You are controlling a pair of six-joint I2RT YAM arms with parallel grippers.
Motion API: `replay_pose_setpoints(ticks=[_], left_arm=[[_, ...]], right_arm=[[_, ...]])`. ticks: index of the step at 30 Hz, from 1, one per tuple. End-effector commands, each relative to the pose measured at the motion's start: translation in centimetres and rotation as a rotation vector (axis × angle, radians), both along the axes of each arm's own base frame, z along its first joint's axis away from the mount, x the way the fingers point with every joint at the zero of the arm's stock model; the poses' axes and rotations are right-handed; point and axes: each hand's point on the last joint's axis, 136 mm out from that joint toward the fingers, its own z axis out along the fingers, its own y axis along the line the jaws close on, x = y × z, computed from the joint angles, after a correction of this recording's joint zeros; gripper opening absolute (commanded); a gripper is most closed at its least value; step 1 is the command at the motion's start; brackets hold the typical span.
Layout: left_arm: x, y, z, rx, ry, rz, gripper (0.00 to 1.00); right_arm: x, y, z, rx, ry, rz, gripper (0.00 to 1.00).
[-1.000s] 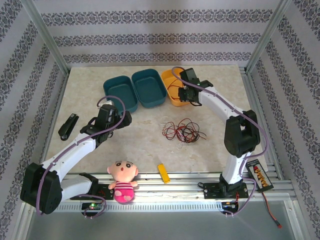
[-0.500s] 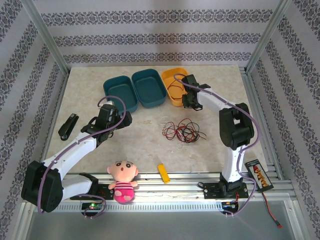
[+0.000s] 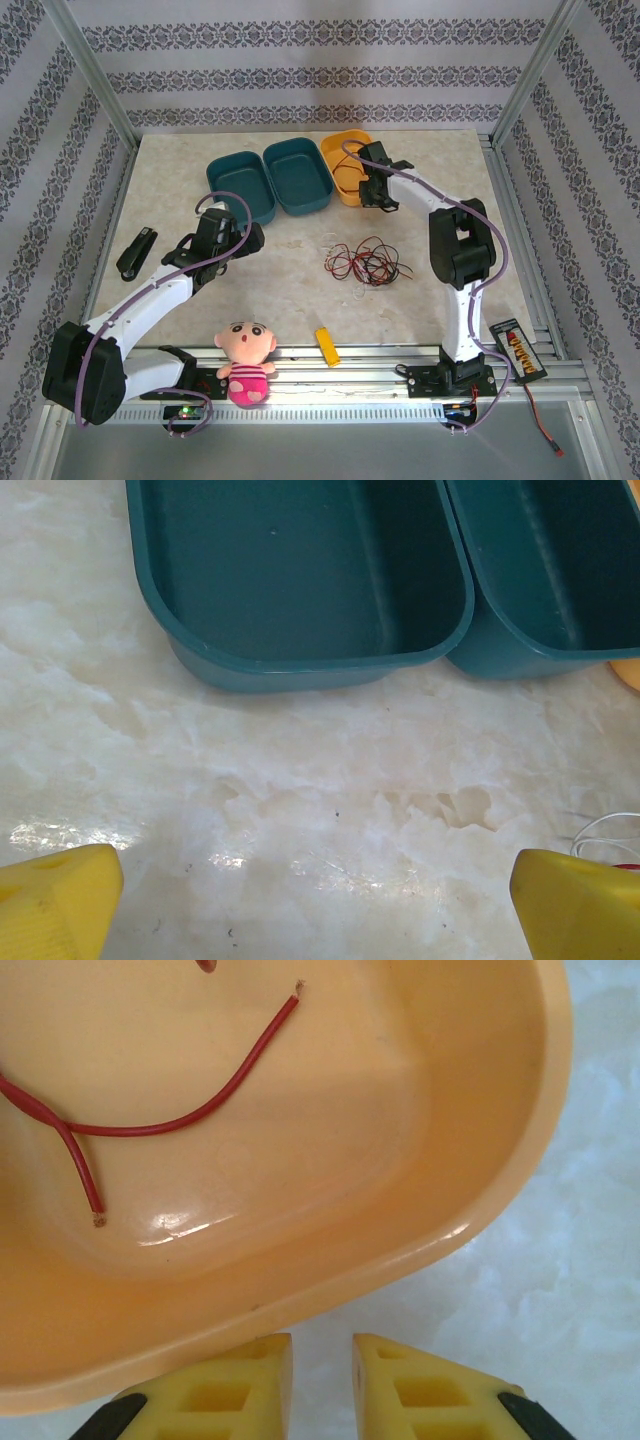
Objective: Untangle the cables
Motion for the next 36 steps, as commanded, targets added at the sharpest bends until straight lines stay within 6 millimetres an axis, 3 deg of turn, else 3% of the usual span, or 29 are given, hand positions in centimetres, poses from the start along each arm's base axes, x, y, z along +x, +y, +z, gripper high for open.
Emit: replay_pose_setpoints(ticks=[1, 9, 16, 20, 26, 31, 36], left_arm=[[0.7, 0.4, 1.5, -0.02, -0.047, 0.024, 0.99], [0.7, 0.2, 1.5, -0.027, -0.046, 0.014, 0.99], [0.7, 0.0, 2.2, -0.041, -0.07, 0.006, 0.99], [0.6, -0.1, 2.5, -0.051, -0.082, 0.0, 0.99], [0.5, -0.8, 2.5, -0.085, -0.095, -0.029, 0.99], [0.5, -1.0, 2.1, -0.105, -0.093, -0.033, 0.99], [0.4, -1.0, 1.6, -0.104, -0.078, -0.031, 0.99]], right_arm=[[0.8, 0.0, 0.3, -0.022, -0.012, 0.009, 0.23], [1.4, 0.2, 0.6, -0.023, -0.017, 0.013, 0.22], [0.0, 0.6, 2.1, -0.017, -0.027, 0.026, 0.22], [-2.5, 1.0, 3.6, -0.011, -0.043, 0.037, 0.24], [-7.7, 1.9, 5.6, 0.026, -0.041, 0.061, 0.26], [-11.9, 4.3, 5.9, 0.053, -0.007, 0.127, 0.25], [-14.4, 7.2, 5.2, 0.05, 0.044, 0.207, 0.23]])
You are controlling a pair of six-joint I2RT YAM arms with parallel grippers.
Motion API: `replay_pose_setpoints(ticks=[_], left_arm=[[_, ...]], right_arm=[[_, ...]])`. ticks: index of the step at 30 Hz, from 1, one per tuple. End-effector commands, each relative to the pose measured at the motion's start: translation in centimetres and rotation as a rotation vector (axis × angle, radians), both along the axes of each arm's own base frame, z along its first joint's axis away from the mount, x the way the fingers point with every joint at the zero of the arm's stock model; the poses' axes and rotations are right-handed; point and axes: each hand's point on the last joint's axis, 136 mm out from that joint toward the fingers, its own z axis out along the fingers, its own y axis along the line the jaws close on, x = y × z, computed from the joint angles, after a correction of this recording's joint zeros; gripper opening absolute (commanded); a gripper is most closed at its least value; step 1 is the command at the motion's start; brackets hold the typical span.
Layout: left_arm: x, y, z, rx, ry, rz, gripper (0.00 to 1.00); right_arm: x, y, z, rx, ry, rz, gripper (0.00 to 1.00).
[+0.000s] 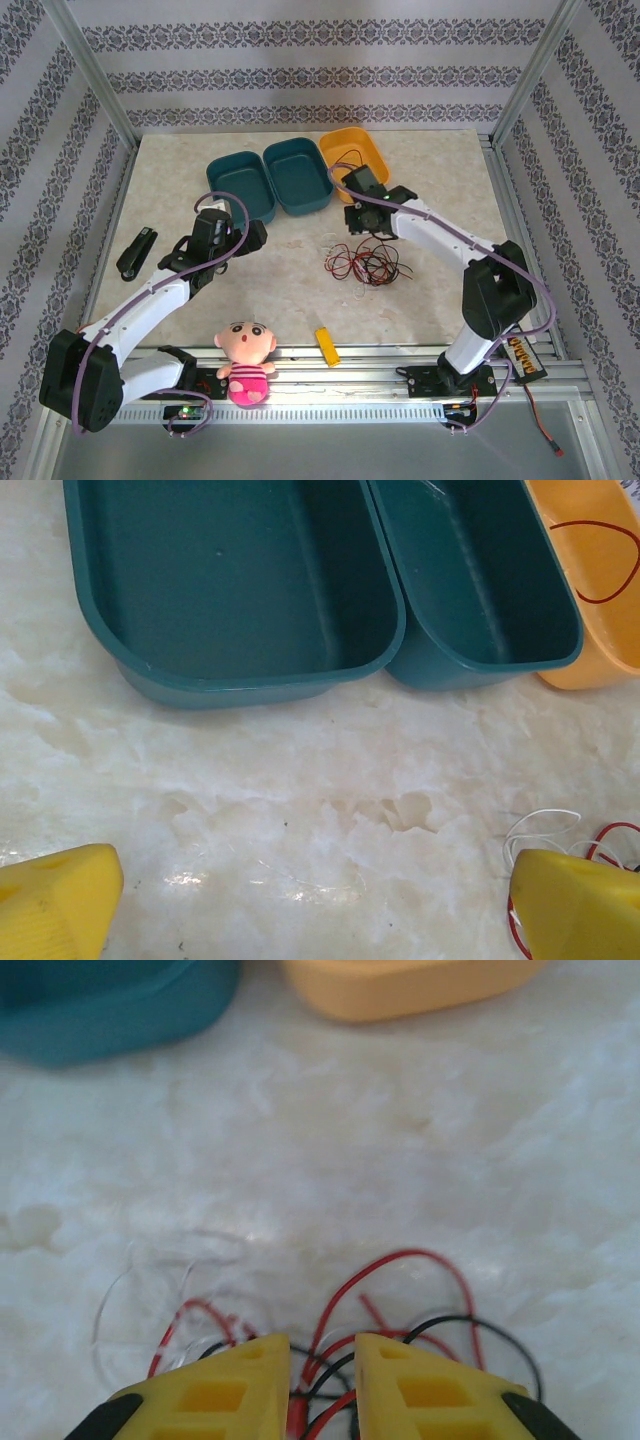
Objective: Untangle the cables
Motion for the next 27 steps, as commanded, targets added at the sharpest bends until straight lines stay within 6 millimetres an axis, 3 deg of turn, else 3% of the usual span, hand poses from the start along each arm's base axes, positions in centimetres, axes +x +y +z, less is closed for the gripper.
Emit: replay_pose_setpoints(ticks=[1, 11, 19, 24, 27], left_arm=[[0.1, 0.1, 0.0, -0.025, -0.009, 0.013, 0.99], [-0.2, 0.4, -0.4, -0.024, 0.0, 0.028, 0.99], [-0.2, 0.5, -0.6, -0.019, 0.006, 0.031, 0.99], [-0.1, 0.3, -0.9, -0.023, 0.012, 0.026, 0.99], [-0.2, 0.3, -1.0, -0.024, 0.017, 0.023, 0.99]], right_arm=[[-2.2, 1.1, -1.3, -0.01, 0.077, 0.023, 0.23], [-3.2, 2.5, -4.5, -0.035, 0.175, 0.071, 0.2], [-3.4, 3.2, -5.8, -0.033, 0.21, 0.086, 0.13], [-3.3, 3.3, -6.5, -0.045, 0.224, 0.089, 0.14], [-3.3, 3.2, -6.9, -0.06, 0.231, 0.085, 0.2]])
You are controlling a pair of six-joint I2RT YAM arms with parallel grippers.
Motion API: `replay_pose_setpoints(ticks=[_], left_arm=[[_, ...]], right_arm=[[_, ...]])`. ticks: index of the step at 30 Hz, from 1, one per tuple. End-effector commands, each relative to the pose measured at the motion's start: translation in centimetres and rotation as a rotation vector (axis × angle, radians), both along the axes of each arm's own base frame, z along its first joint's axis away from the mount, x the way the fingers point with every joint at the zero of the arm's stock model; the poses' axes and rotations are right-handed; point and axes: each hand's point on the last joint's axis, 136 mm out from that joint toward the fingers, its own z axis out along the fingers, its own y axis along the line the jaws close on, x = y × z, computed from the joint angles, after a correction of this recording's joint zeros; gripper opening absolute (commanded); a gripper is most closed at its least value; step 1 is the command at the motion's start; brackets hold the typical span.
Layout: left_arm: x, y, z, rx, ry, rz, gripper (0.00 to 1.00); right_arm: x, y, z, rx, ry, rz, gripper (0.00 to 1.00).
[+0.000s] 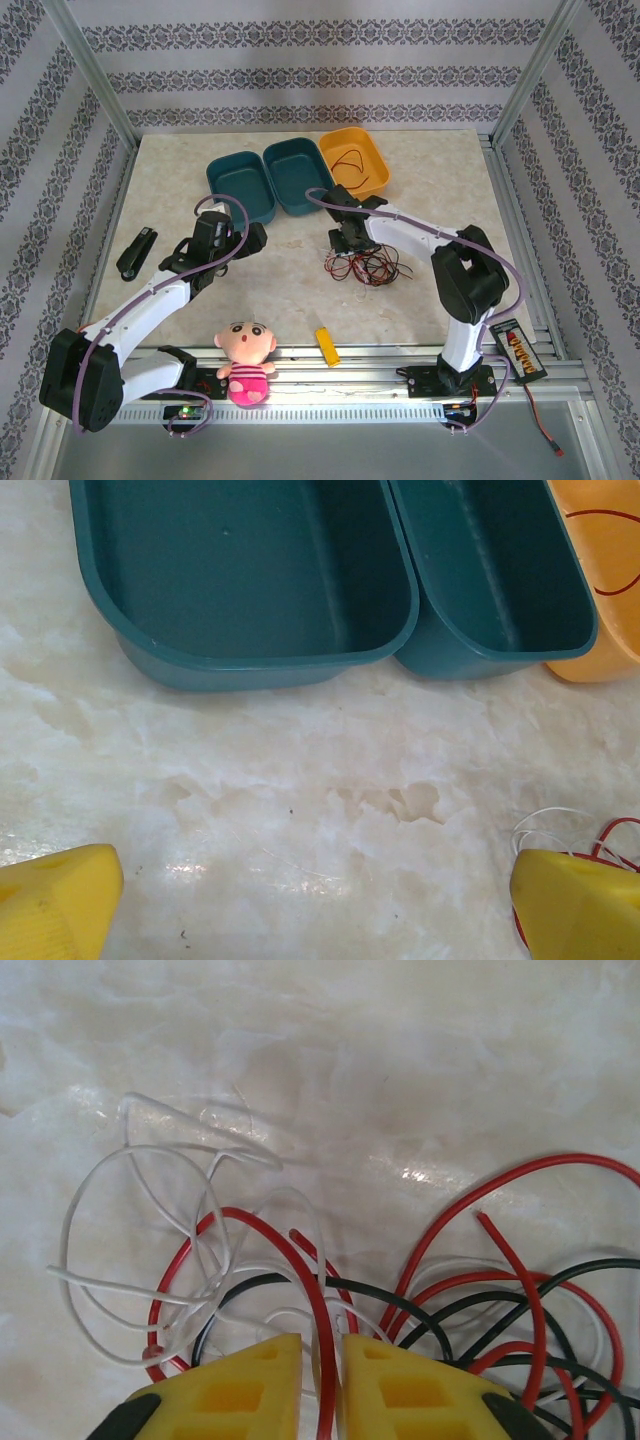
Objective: Untangle the cables
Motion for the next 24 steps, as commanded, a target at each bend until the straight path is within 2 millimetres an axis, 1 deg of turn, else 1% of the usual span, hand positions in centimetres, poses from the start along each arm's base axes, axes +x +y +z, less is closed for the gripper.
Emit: replay_pose_setpoints(ticks=[1, 2, 5, 6, 8, 10, 18, 24], left_arm=[[0.2, 0.2, -0.3, -0.016, -0.003, 0.016, 0.99], [0.2, 0.2, -0.3, -0.018, -0.005, 0.014, 0.99], [0.3, 0.1, -0.4, -0.021, -0.002, 0.011, 0.99], [0.3, 0.0, -0.4, -0.021, -0.002, 0.006, 0.99], [0.4, -0.2, -0.3, -0.022, -0.001, 0.001, 0.99], [0.5, -0.2, -0.2, -0.023, -0.001, -0.002, 0.99], [0.7, -0.6, -0.2, -0.043, -0.004, -0.012, 0.99], [1.1, -1.6, 0.4, -0.077, -0.024, -0.048, 0.99]], right_arm=[[-0.1, 0.6, -0.2, -0.013, 0.016, 0.01, 0.2], [0.0, 0.6, -0.2, -0.014, 0.016, 0.011, 0.18], [0.1, 0.9, 0.2, -0.005, 0.009, 0.012, 0.05], [0.2, 1.0, 0.5, -0.001, -0.001, 0.012, 0.03], [0.3, 1.1, 1.7, 0.01, -0.028, 0.013, 0.02], [0.4, 1.4, 3.1, 0.02, -0.058, 0.021, 0.0], [-0.1, 2.1, 10.5, 0.13, -0.219, 0.059, 0.0], [-0.6, 2.0, 15.3, 0.218, -0.324, 0.062, 0.0]])
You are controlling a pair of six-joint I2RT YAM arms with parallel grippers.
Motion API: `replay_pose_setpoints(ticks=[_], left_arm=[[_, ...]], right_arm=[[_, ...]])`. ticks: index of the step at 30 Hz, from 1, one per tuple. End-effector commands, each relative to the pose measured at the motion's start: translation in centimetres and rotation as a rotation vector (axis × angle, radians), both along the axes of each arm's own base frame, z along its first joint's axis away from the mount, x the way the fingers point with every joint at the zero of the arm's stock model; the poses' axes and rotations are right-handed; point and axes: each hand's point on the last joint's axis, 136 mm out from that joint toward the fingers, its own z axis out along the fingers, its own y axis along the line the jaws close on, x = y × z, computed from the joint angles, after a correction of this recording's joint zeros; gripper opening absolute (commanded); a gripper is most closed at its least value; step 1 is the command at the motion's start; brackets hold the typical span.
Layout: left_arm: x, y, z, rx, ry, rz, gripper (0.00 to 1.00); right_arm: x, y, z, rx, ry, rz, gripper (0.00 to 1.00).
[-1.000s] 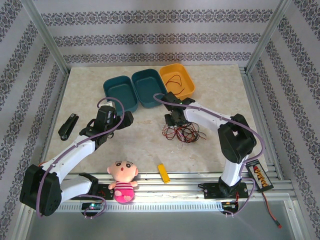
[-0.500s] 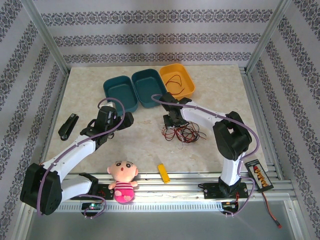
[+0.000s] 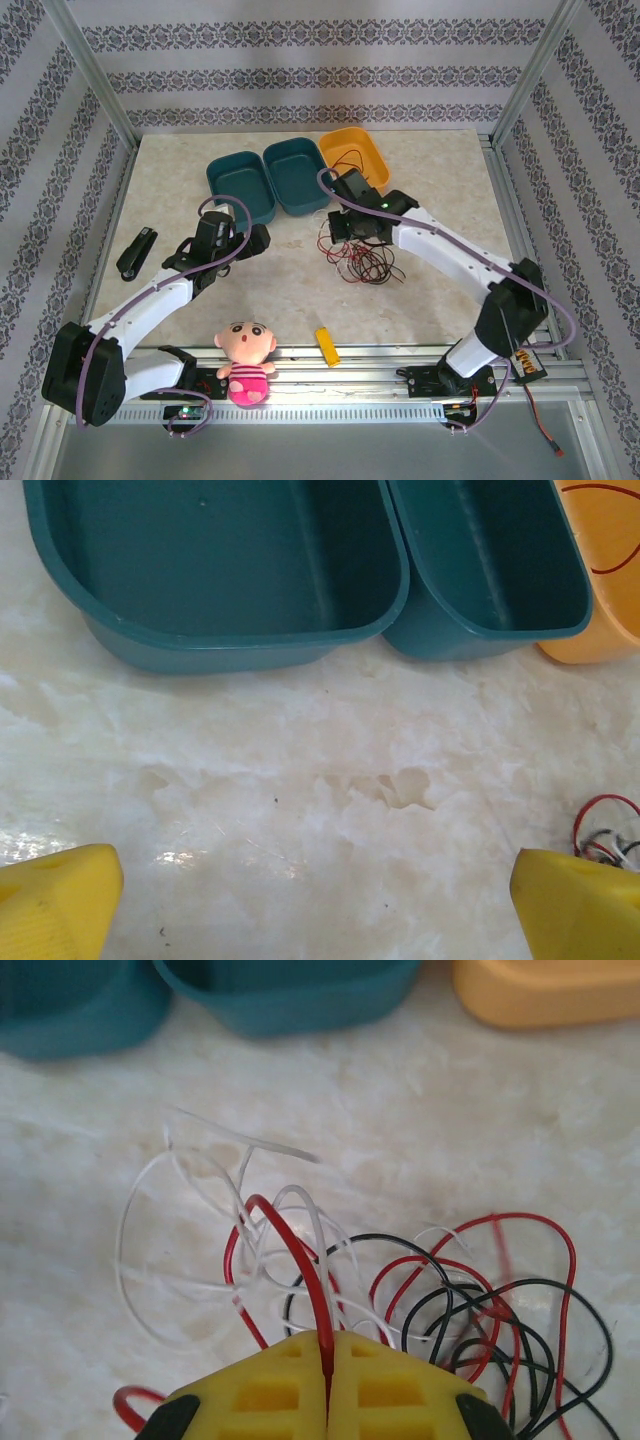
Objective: Untangle the cables
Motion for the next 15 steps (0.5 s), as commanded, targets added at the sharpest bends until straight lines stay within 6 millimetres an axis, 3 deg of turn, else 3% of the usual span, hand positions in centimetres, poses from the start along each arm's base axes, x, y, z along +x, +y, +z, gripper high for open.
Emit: replay_pose_setpoints(ticks=[1, 9, 15], left_arm=[[1.1, -0.8, 1.4, -0.052, -0.048, -0.018, 0.99], [1.5, -4.4, 4.0, -0.181, -0.139, -0.184, 1.0], [0.8, -9.3, 7.7, -0.318, -0.297, -0.42, 0.89]], right_arm=[[-0.1, 0.1, 3.3, 0.04, -0.08, 0.013, 0.0], [-0.5, -0.2, 7.6, 0.114, -0.177, 0.023, 0.0], [-0.8, -0.2, 9.8, 0.168, -0.227, 0.032, 0.0]])
